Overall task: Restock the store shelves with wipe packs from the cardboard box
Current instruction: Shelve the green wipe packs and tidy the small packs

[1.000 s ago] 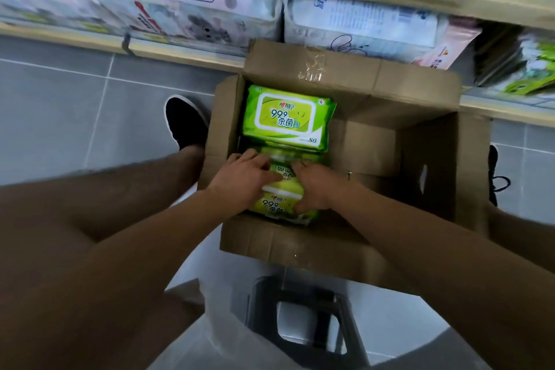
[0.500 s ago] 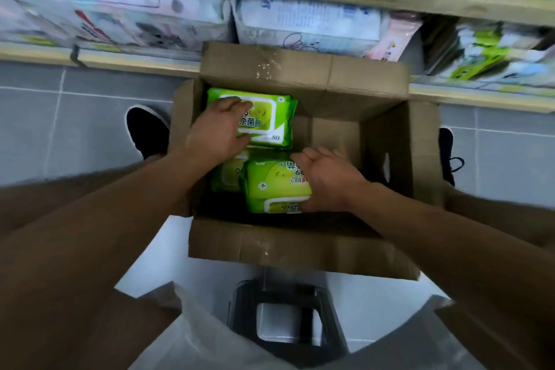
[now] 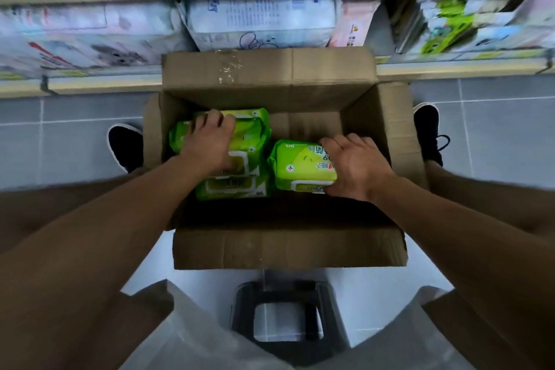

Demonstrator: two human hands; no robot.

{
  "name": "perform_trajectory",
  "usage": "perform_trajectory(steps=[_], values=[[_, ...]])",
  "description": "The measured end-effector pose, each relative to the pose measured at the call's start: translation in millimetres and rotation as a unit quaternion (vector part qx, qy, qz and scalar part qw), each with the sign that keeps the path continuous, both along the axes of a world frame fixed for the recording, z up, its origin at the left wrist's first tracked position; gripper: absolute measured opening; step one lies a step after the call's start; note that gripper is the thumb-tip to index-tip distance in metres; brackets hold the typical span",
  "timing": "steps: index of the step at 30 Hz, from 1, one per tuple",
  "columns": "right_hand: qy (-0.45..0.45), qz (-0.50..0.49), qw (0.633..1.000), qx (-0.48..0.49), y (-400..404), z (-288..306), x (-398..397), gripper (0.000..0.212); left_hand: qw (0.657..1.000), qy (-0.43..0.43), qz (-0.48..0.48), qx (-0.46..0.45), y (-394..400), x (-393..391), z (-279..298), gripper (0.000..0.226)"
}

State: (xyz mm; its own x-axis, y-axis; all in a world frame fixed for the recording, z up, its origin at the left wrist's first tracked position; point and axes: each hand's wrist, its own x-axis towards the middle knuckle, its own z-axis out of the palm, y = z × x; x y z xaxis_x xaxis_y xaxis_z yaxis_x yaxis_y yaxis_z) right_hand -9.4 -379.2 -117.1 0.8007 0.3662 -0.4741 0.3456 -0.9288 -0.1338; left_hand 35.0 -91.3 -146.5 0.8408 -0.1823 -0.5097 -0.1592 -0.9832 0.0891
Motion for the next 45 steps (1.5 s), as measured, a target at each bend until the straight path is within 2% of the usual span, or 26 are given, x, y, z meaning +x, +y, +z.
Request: perform_trajectory(steps=[3, 5, 8, 11, 15, 19, 22, 24, 28, 33, 40, 45], values=[[-0.010, -0.010, 1.000, 0.009, -3.5, -3.2, -1.5, 0.098, 0.999, 0.015, -0.026, 0.044, 8.2, -0.1, -4.5, 0.119], [-0.023, -0.026, 0.999, 0.016, -4.4, -3.6, -3.4, 0.097, 0.996, 0.013, -0.051, 0.075, 9.6, 5.1, -2.7, 0.125], [-0.044, -0.065, 0.996, 0.031, -4.4, -2.2, -7.4, 0.093, 0.995, 0.018, -0.059, 0.084, 5.9, 6.0, 0.8, 0.120], [-0.056, -0.111, 0.991, 0.047, -2.2, 2.8, -10.0, 0.092, 0.998, 0.028, -0.027, 0.058, 4.3, -2.9, 0.7, 0.115], [-0.083, -0.163, 0.980, 0.076, 1.8, 17.3, -10.2, 0.095, 0.999, -0.001, 0.010, 0.040, 5.1, -12.8, 10.9, 0.106], [-0.115, -0.194, 0.970, 0.088, 5.4, 40.7, -5.2, 0.090, 0.996, -0.027, 0.084, -0.020, 7.7, -16.0, 38.3, 0.103], [-0.125, -0.220, 0.963, 0.097, 9.1, 63.1, 1.2, 0.085, 0.988, -0.058, 0.117, -0.079, 13.0, -18.6, 71.4, 0.106], [-0.138, -0.230, 0.957, 0.111, 14.4, 80.7, 4.8, 0.084, 0.984, -0.088, 0.130, -0.088, 20.5, -21.9, 96.5, 0.110], [-0.167, -0.226, 0.949, 0.140, 38.3, 117.1, 13.5, 0.086, 0.971, -0.148, 0.157, -0.100, 47.5, -27.1, 144.0, 0.114], [-0.203, -0.199, 0.941, 0.182, 88.1, 148.1, 35.7, 0.085, 0.963, -0.198, 0.171, -0.072, 91.6, -24.8, 187.9, 0.114], [-0.239, -0.141, 0.941, 0.192, 180.3, 173.8, 87.8, 0.089, 0.938, -0.235, 0.243, -0.070, 165.5, -18.8, 209.4, 0.109], [-0.274, -0.100, 0.935, 0.203, 244.5, 196.7, 137.3, 0.083, 0.924, -0.255, 0.275, -0.074, 215.1, -7.8, 212.4, 0.110]])
